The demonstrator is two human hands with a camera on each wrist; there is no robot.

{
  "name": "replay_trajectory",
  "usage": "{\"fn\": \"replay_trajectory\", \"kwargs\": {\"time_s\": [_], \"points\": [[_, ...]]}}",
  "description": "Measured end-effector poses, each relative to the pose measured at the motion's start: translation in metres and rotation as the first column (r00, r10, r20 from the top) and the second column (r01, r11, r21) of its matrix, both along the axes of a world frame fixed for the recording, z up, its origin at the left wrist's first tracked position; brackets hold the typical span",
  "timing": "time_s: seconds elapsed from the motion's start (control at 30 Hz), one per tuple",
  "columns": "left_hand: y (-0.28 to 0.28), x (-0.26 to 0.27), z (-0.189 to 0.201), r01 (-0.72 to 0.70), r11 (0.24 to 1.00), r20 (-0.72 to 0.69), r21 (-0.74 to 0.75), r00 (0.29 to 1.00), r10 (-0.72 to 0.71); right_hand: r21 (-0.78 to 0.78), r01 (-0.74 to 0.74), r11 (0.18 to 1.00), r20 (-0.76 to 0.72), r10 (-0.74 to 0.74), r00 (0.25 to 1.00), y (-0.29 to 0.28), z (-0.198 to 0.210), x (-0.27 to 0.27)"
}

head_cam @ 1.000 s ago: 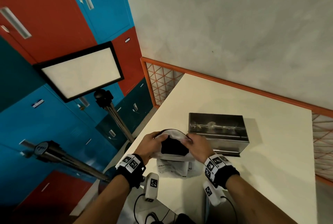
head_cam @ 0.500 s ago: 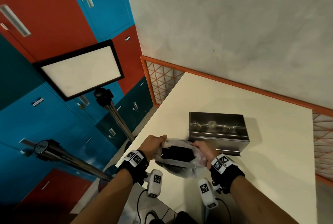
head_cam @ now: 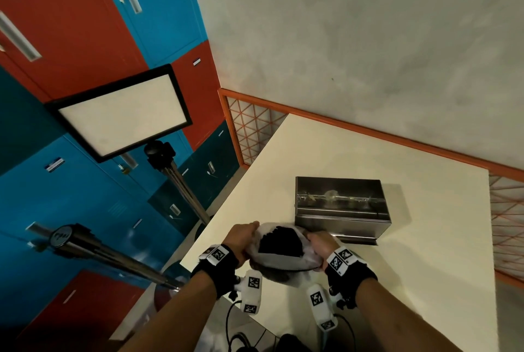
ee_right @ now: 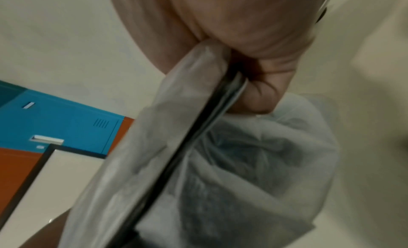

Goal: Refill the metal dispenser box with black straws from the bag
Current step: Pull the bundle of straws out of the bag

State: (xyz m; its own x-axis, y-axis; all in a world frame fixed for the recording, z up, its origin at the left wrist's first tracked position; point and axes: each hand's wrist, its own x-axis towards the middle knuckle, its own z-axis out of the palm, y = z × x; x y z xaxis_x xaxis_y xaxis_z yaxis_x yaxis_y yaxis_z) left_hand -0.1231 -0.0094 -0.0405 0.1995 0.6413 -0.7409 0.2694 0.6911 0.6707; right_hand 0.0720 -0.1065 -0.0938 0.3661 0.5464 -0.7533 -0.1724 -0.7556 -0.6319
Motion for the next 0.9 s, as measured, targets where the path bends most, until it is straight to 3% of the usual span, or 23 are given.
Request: {"fn": "replay_trajectory", "kwargs": {"time_s": [0.07, 0.1, 0.17, 0.27, 0.33, 0.43, 0.47, 0.57, 0.63, 0.77, 0.9], "points": [[0.005, 0.004, 0.01, 0.062, 0.992, -0.096, 0.111, 0.994, -0.051, -0.002, 0.007, 1.0, 0.008, -0.007, 1.0, 0.0, 0.01, 0.004], [0.006, 0.004, 0.019, 0.16, 0.975, -0.209, 0.157, 0.97, -0.126, 0.005, 0.004, 1.0, 0.027, -0.004, 1.0, 0.001, 0.018, 0.005], [0.005, -0.001, 0.034, 0.373, 0.911, -0.401, 0.174, 0.872, -0.28, 0.014, -0.022, 1.0, 0.07, 0.021, 0.997, 0.002, 0.032, 0.005], [-0.001, -0.008, 0.047, 0.549, 0.833, -0.439, 0.068, 0.766, -0.469, 0.029, 0.001, 1.0, 0.047, -0.002, 0.999, 0.003, 0.032, 0.008], [-0.006, -0.009, 0.044, 0.609, 0.792, -0.402, 0.032, 0.734, -0.548, 0.055, 0.011, 0.998, 0.068, -0.015, 0.998, 0.01, 0.006, 0.016], [-0.016, -0.006, 0.036, 0.446, 0.895, -0.075, -0.035, 0.891, -0.447, 0.09, 0.039, 0.995, 0.085, -0.046, 0.995, 0.024, -0.083, 0.04], [-0.017, -0.004, 0.033, 0.386, 0.922, 0.023, -0.042, 0.922, -0.385, 0.115, 0.066, 0.991, 0.045, -0.072, 0.996, 0.025, -0.093, 0.043], [-0.015, 0.002, 0.033, 0.24, 0.971, 0.185, -0.016, 0.955, -0.233, 0.154, 0.225, 0.962, -0.217, -0.189, 0.958, 0.007, -0.015, 0.021], [-0.013, 0.006, 0.037, 0.152, 0.988, 0.25, -0.016, 0.958, -0.143, 0.164, 0.273, 0.948, -0.301, -0.216, 0.929, -0.002, 0.038, 0.01], [-0.013, 0.014, 0.041, 0.09, 0.996, 0.272, 0.0, 0.958, -0.087, 0.045, 0.024, 0.999, -0.132, -0.018, 0.991, -0.026, 0.078, 0.018], [-0.016, 0.019, 0.037, 0.045, 0.999, 0.272, 0.014, 0.961, -0.047, 0.044, -0.12, 0.992, -0.285, 0.128, 0.95, -0.039, 0.093, 0.01]]}}
